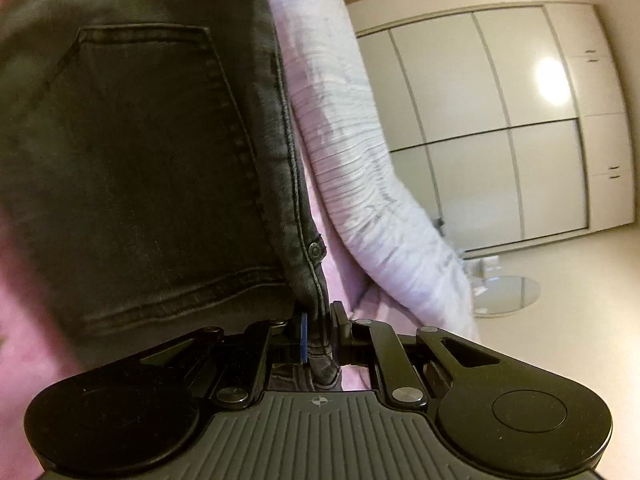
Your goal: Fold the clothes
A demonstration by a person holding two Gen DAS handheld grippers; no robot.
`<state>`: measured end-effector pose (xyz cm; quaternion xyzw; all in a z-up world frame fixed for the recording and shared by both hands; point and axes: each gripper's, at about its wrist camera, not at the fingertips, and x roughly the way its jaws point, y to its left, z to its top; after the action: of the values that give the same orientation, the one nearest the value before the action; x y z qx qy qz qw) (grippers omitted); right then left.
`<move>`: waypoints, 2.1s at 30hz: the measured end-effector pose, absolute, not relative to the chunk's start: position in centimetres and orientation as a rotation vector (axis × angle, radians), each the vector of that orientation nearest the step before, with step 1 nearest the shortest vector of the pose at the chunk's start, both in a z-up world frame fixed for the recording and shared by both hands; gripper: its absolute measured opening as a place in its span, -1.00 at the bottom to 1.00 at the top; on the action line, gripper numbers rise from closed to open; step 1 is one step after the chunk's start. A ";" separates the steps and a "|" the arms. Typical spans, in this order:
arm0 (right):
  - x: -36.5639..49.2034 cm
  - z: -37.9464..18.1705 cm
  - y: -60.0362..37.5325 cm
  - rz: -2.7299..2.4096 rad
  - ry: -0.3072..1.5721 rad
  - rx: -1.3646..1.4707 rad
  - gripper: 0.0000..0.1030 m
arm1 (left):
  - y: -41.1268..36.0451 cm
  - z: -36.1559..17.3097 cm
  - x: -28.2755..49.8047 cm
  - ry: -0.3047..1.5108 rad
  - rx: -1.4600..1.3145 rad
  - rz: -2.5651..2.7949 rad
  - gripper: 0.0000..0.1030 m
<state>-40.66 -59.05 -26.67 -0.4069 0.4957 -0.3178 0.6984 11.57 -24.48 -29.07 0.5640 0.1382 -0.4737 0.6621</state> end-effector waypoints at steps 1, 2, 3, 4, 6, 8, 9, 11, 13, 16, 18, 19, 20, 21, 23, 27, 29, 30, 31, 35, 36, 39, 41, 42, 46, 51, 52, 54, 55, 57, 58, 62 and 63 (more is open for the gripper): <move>-39.6 -27.2 -60.6 -0.698 1.118 -0.890 -0.83 | -25.9 -29.9 12.3 0.344 1.290 -1.077 -0.83; -38.5 -27.7 -62.1 -0.688 1.131 -0.872 -0.83 | -27.3 -30.9 13.0 0.373 1.305 -1.082 -0.83; -37.5 -28.5 -63.5 -0.680 1.147 -0.857 -0.83 | -28.5 -32.1 13.5 0.395 1.320 -1.084 -0.83; -36.6 -29.2 -64.9 -0.672 1.163 -0.843 -0.83 | -29.6 -33.0 14.0 0.407 1.330 -1.083 -0.83; -35.0 -30.9 -67.0 -0.654 1.197 -0.818 -0.83 | -31.3 -34.6 14.5 0.426 1.363 -1.086 -0.83; -33.5 -32.7 -68.3 -0.633 1.234 -0.798 -0.83 | -33.3 -36.5 14.9 0.442 1.408 -1.095 -0.83; -33.0 -33.6 -69.0 -0.627 1.247 -0.788 -0.82 | -34.2 -37.4 15.0 0.441 1.429 -1.092 -0.80; -31.9 -35.4 -70.4 -0.614 1.274 -0.768 -0.82 | -35.6 -39.2 15.2 0.427 1.462 -1.068 -0.76; -32.0 -37.1 -70.9 -0.621 1.293 -0.754 -0.74 | -36.4 -41.0 15.1 0.403 1.508 -1.034 -0.63; -32.4 -39.1 -70.3 -0.691 1.309 -0.785 -0.26 | -36.9 -42.7 15.0 0.310 1.566 -0.969 -0.39; -32.9 -38.3 -69.9 -0.750 1.282 -0.772 -0.09 | -36.4 -42.3 15.0 0.270 1.557 -0.939 -0.38; -33.4 -37.6 -69.6 -0.770 1.269 -0.737 -0.06 | -35.9 -41.6 15.1 0.254 1.540 -0.926 -0.38; -33.9 -36.8 -69.4 -0.790 1.255 -0.702 -0.05 | -35.4 -41.0 15.2 0.238 1.523 -0.914 -0.37; -34.6 -36.0 -68.1 -0.801 1.224 -0.663 -0.04 | -34.8 -40.2 15.2 0.221 1.502 -0.904 -0.36; -36.1 -34.4 -65.5 -0.818 1.158 -0.585 -0.03 | -33.0 -38.2 14.7 0.188 1.451 -0.905 -0.34; -39.0 -31.2 -60.2 -0.848 1.023 -0.430 0.00 | -28.1 -35.6 11.6 0.107 1.346 -1.005 -0.19; -40.5 -29.6 -57.6 -0.861 0.955 -0.353 0.00 | -25.1 -35.8 9.0 0.053 1.315 -1.115 -0.08; -40.9 -29.8 -56.5 -0.858 0.953 -0.357 0.00 | -24.0 -36.3 7.8 0.024 1.314 -1.165 -0.03; -41.2 -30.2 -55.4 -0.855 0.955 -0.365 0.01 | -22.8 -37.1 6.5 -0.012 1.333 -1.211 -0.02; -42.1 -33.5 -52.5 -0.822 1.029 -0.427 0.02 | -19.4 -41.9 1.8 -0.193 1.500 -1.312 0.00; -42.3 -34.4 -51.8 -0.813 1.047 -0.443 0.02 | -19.0 -42.9 1.1 -0.242 1.541 -1.318 0.00; -42.8 -36.7 -50.1 -0.788 1.100 -0.491 0.03 | -19.1 -45.9 0.7 -0.384 1.657 -1.267 0.00; -42.9 -37.8 -50.1 -0.781 1.114 -0.514 0.03 | -19.8 -47.1 1.4 -0.408 1.697 -1.242 -0.05; -43.0 -38.2 -49.7 -0.778 1.121 -0.524 0.03 | -20.2 -47.3 1.9 -0.414 1.695 -1.231 -0.06; -42.4 -40.4 -50.2 -0.777 1.131 -0.658 0.04 | -22.1 -48.3 3.6 -0.484 1.733 -1.148 -0.03; -41.9 -43.3 -52.0 -0.732 1.148 -0.832 0.05 | -23.7 -49.2 4.6 -0.459 1.733 -1.115 -0.61; -42.0 -43.5 -52.5 -0.730 1.136 -0.835 0.05 | -23.8 -49.3 4.6 -0.447 1.729 -1.116 -0.65; -42.3 -43.7 -53.3 -0.727 1.111 -0.836 0.06 | -24.0 -49.3 4.6 -0.430 1.714 -1.120 -0.73; -42.4 -43.6 -53.5 -0.723 1.110 -0.834 0.10 | -23.9 -49.2 4.7 -0.416 1.702 -1.123 -0.73; -42.6 -43.4 -53.8 -0.715 1.109 -0.829 0.21 | -23.7 -48.8 4.7 -0.387 1.682 -1.130 -0.74; -42.7 -43.4 -54.0 -0.711 1.109 -0.826 0.22 | -24.0 -48.5 4.7 -0.368 1.678 -1.133 -0.74; -43.1 -43.0 -54.6 -0.695 1.109 -0.817 0.22 | -24.9 -47.3 4.8 -0.306 1.674 -1.145 -0.75; -43.2 -42.9 -54.7 -0.690 1.109 -0.815 0.22 | -25.1 -46.9 4.8 -0.299 1.678 -1.146 -0.75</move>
<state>-43.19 -54.71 -42.90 -0.3683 0.5012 -0.3122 0.7182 4.75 -25.06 -46.92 0.6992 -0.1244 -0.4775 0.5173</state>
